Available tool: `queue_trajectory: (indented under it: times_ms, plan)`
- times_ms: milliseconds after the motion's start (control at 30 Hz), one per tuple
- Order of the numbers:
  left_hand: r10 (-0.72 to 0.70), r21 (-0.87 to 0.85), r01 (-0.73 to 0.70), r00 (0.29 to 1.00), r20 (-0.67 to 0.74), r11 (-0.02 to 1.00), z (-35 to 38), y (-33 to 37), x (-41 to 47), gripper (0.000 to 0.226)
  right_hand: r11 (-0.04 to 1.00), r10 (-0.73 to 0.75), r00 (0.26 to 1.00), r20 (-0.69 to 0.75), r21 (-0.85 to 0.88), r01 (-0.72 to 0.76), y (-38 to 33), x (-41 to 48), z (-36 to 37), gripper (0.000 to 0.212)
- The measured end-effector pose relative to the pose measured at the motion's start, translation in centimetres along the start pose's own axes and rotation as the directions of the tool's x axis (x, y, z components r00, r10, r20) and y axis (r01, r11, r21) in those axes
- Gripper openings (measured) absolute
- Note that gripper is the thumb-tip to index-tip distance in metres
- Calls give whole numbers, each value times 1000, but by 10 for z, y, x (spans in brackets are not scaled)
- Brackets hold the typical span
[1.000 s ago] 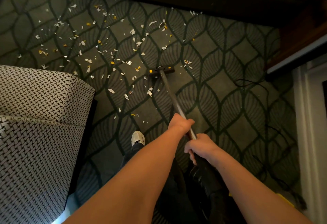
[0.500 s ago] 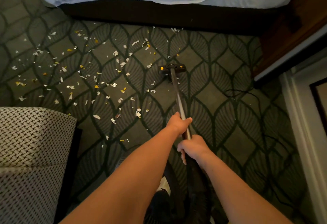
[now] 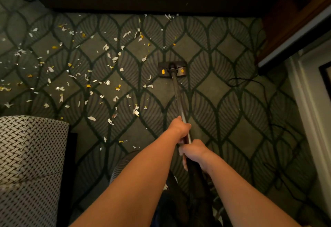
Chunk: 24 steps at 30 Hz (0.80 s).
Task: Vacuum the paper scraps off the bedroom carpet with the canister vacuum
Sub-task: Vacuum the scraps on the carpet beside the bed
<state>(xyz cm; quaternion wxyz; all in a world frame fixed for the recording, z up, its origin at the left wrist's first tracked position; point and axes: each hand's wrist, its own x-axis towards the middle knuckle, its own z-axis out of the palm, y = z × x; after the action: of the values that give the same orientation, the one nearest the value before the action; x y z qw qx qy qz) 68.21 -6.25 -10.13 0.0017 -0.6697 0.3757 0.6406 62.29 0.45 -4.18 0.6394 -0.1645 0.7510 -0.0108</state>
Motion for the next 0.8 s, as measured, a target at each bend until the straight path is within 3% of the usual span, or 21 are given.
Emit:
queue_trajectory:
  times_ms: [400, 600, 800]
  plan:
    - [-77, -36, 79, 995, 60, 996, -7, 6, -46, 19, 997, 55, 998, 37, -60, -53, -2, -46, -2, 9]
    - [-105, -36, 108, 991, 82, 993, 3, -15, -67, 29, 994, 81, 996, 22, -76, -80, 26, -58, 4, 17]
    - [-109, -84, 117, 989, 100, 990, 16, -29, -80, 22, 992, 88, 996, 10, -88, -87, 47, -65, 4, 22]
